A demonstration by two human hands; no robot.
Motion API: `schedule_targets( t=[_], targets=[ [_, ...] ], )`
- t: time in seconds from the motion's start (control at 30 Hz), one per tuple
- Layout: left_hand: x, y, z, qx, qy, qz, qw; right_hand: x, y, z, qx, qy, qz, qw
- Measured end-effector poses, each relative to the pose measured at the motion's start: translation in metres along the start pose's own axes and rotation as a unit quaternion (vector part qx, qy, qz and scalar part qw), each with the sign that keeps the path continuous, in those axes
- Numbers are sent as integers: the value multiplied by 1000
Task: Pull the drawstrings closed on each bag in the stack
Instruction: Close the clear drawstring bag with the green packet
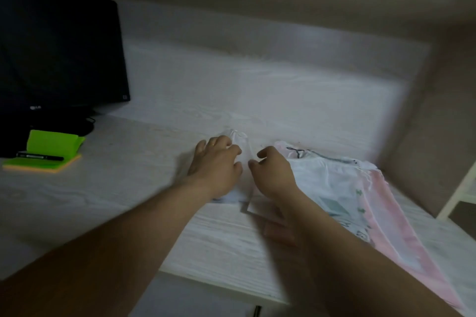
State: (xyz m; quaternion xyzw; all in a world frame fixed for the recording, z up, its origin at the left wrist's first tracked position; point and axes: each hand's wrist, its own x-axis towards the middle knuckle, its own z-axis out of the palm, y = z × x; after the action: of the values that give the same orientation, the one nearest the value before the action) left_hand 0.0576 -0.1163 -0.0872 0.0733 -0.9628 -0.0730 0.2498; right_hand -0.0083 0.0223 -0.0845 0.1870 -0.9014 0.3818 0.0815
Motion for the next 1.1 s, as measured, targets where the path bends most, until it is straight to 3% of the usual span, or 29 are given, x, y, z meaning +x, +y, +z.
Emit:
schedule_targets(
  t=[0.07, 0.13, 0.33, 0.43, 0.57, 0.7, 0.8, 0.93, 1.1],
  targets=[
    [2, 19, -3, 0, 51, 0, 999, 0, 9, -16, 11, 13, 5, 1000],
    [6, 39, -4, 0, 53, -7, 999, -1, 20, -32, 10, 10, 18, 1000],
    [25, 84, 18, -143, -74, -31, 986, 13, 75, -72, -13, 46, 91, 995],
    [42, 102, 32, -156, -131, -70, 976, 23, 104, -94, -30, 51, 157, 986],
    [64, 116, 47, -159, -185, -128, 961, 40, 127, -103, -47, 36, 176, 983],
    [77, 113, 63, -220, -165, -171, 946, 49, 130, -102, -15, 10, 158, 987],
    [74, 107, 67, -265, -145, -159, 940, 47, 131, -103, 9, 9, 152, 988],
    [59, 82, 67, -212, -97, -106, 967, 39, 134, -95, -22, 12, 144, 989],
    [40, 48, 60, -180, -101, -115, 972, 29, 133, -83, -64, 29, 105, 992]
  ],
)
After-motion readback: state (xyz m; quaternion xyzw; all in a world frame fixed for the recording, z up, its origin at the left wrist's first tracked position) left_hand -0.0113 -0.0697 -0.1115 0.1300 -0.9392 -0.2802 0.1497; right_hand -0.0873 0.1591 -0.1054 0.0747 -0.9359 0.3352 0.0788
